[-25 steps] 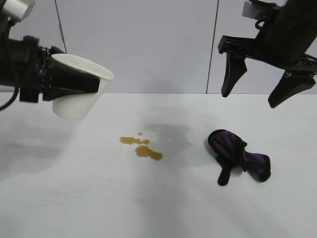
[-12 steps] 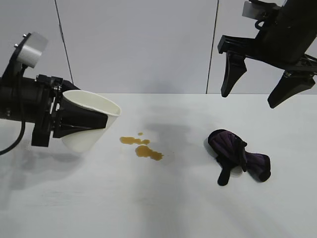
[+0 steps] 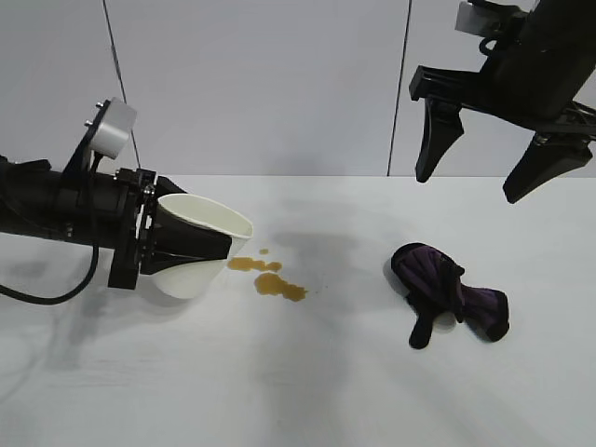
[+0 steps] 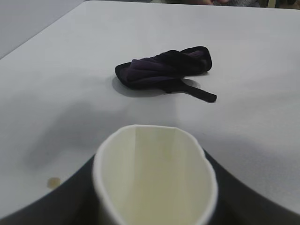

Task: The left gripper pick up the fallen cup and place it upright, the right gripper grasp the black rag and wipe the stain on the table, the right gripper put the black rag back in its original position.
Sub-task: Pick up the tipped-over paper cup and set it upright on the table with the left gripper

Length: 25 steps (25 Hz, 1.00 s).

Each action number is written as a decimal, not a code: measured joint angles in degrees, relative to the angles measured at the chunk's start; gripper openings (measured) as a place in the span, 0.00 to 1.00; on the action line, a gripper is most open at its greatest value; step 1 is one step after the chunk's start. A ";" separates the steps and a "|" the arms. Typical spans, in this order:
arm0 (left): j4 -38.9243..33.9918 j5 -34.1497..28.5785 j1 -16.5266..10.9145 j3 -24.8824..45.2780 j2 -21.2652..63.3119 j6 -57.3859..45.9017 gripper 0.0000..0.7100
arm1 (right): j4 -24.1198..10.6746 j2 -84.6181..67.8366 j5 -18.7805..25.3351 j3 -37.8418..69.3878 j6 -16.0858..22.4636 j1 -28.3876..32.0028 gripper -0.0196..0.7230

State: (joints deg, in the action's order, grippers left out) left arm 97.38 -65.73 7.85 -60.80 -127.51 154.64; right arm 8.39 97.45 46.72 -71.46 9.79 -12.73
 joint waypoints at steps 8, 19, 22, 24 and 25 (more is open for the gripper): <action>0.01 0.00 0.22 -0.06 -2.53 -0.04 0.49 | 0.00 0.00 -0.14 0.00 0.00 0.00 0.81; 0.34 0.01 0.22 -0.11 -3.21 -4.35 0.93 | 0.00 0.00 -0.40 0.00 -0.43 0.00 0.81; 0.34 0.01 0.22 -0.11 -2.95 -5.01 0.95 | 0.00 0.00 -0.40 0.00 -0.49 0.00 0.81; 0.34 0.06 0.22 -0.11 -1.98 -6.61 0.96 | 0.00 0.00 -0.40 0.00 -0.49 0.00 0.81; 0.28 0.11 0.22 -0.11 -1.26 -7.54 0.96 | 0.00 0.00 -0.40 0.00 -0.49 0.00 0.81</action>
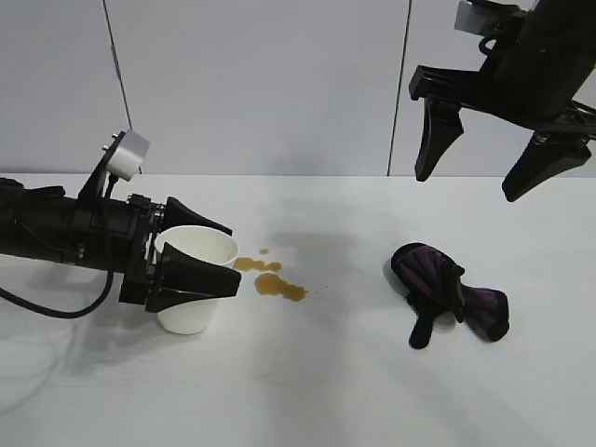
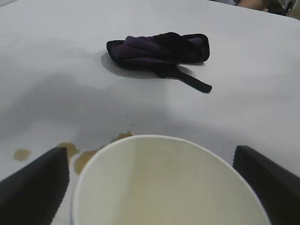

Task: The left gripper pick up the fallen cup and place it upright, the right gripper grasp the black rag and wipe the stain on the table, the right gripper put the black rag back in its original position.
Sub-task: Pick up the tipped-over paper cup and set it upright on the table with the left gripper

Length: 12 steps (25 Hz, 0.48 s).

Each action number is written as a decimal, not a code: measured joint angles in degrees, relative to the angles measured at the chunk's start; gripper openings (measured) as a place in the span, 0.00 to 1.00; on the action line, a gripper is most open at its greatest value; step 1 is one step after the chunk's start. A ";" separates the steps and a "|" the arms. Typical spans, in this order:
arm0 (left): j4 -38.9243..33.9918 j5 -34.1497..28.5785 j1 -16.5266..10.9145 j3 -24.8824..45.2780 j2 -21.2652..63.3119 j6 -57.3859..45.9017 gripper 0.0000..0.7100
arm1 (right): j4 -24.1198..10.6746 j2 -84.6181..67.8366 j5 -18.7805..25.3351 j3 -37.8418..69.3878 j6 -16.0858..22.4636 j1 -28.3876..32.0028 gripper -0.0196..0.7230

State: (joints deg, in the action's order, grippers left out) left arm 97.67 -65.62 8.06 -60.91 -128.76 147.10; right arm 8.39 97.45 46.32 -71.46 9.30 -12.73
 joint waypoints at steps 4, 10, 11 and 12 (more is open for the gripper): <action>0.00 0.19 0.00 0.00 5.15 -6.76 0.96 | 0.00 0.00 0.00 0.00 0.00 0.00 0.81; -1.28 16.42 0.07 0.00 15.00 -31.05 0.96 | 0.00 0.00 0.00 0.00 -0.16 0.00 0.81; -3.20 19.29 0.07 0.00 17.32 -35.57 0.97 | 0.00 0.00 0.00 0.00 -0.16 0.00 0.81; -5.90 22.40 0.07 -0.17 19.01 -41.87 0.96 | 0.00 0.00 0.00 0.00 -0.16 0.00 0.81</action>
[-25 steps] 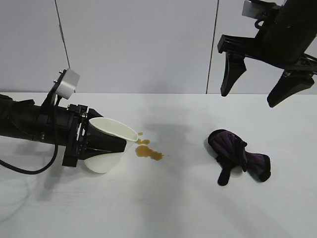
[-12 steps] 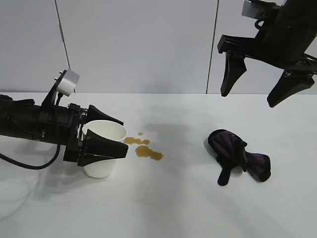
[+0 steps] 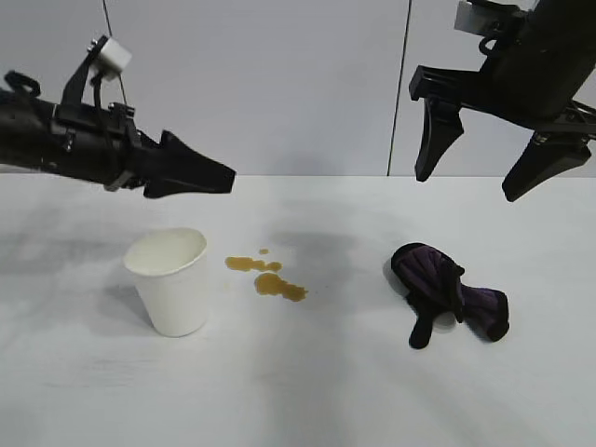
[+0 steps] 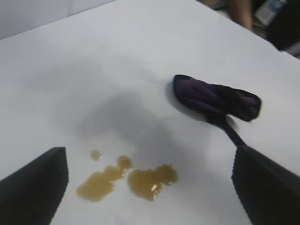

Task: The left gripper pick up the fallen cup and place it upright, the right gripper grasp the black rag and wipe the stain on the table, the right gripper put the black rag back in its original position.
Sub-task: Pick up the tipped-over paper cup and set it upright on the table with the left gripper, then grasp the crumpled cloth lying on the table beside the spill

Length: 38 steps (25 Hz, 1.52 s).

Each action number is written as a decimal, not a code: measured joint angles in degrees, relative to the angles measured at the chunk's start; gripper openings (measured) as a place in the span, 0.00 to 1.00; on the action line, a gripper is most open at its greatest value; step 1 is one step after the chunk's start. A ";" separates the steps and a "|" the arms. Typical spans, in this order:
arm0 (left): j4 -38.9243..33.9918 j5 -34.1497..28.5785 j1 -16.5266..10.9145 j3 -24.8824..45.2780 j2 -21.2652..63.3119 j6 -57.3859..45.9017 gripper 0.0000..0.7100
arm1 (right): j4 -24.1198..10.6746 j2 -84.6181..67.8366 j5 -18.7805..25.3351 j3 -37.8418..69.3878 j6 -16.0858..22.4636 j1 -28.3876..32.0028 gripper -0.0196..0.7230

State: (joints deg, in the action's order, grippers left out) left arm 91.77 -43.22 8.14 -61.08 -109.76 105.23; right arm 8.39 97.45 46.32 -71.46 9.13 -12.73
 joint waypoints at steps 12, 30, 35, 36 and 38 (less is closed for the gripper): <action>-63.06 -8.13 5.35 -19.11 8.28 -84.09 0.96 | 0.00 0.00 0.12 0.00 -0.01 0.00 0.81; -74.04 -10.57 8.15 -21.71 8.35 -93.53 0.96 | -0.49 0.00 1.90 0.00 -0.46 0.00 0.81; -74.04 -10.57 8.15 -21.71 8.35 -93.53 0.96 | -5.56 0.00 2.29 0.00 0.36 0.00 0.81; -74.04 -10.57 8.15 -21.71 8.35 -93.53 0.96 | -6.88 0.00 2.22 0.00 1.03 0.00 0.81; -74.04 -10.57 8.15 -21.71 8.35 -93.54 0.96 | -9.01 0.46 1.82 0.00 2.28 0.00 0.81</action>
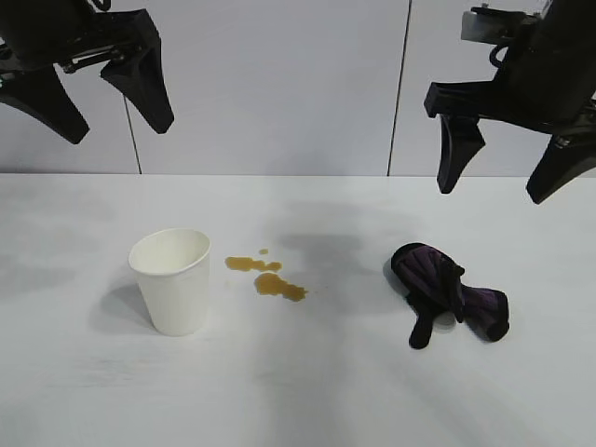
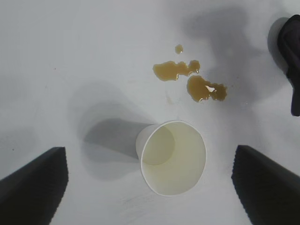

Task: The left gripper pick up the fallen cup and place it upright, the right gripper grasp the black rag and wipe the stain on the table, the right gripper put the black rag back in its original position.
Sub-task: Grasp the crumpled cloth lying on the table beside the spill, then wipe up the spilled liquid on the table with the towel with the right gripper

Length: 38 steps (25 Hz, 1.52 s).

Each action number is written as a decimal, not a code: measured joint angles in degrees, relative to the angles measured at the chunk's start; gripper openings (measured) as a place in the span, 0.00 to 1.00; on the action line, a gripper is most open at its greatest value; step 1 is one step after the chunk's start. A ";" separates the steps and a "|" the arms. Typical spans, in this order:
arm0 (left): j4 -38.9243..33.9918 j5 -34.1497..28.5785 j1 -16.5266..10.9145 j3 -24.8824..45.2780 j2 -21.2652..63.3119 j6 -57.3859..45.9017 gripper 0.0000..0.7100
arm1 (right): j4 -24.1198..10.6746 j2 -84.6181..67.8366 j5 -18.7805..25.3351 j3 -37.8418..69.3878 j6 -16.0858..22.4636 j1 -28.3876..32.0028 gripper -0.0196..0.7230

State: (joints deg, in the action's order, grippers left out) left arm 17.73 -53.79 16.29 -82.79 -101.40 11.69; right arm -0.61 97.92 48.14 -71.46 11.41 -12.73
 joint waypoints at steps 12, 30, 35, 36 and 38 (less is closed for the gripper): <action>0.00 0.00 0.00 0.00 0.00 0.00 0.96 | -1.85 13.13 -8.73 0.00 2.66 -0.60 0.79; 0.00 -0.01 0.00 0.00 0.00 -0.04 0.96 | 2.17 20.03 -11.68 -4.15 6.38 -5.51 0.15; 0.00 -0.01 0.00 0.00 0.00 -0.04 0.96 | 5.82 19.65 -10.37 -13.53 5.75 -11.96 0.15; 0.00 -0.01 0.00 0.00 0.00 -0.04 0.96 | 6.05 20.01 -10.37 -14.98 5.68 -13.35 0.15; 0.00 -0.01 0.00 0.00 0.00 -0.04 0.96 | 6.36 21.25 -10.37 -18.24 5.68 -15.57 0.15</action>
State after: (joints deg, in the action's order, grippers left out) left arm 17.73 -53.80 16.29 -82.79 -101.40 11.64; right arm 5.75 119.17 37.77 -89.70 17.10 -28.29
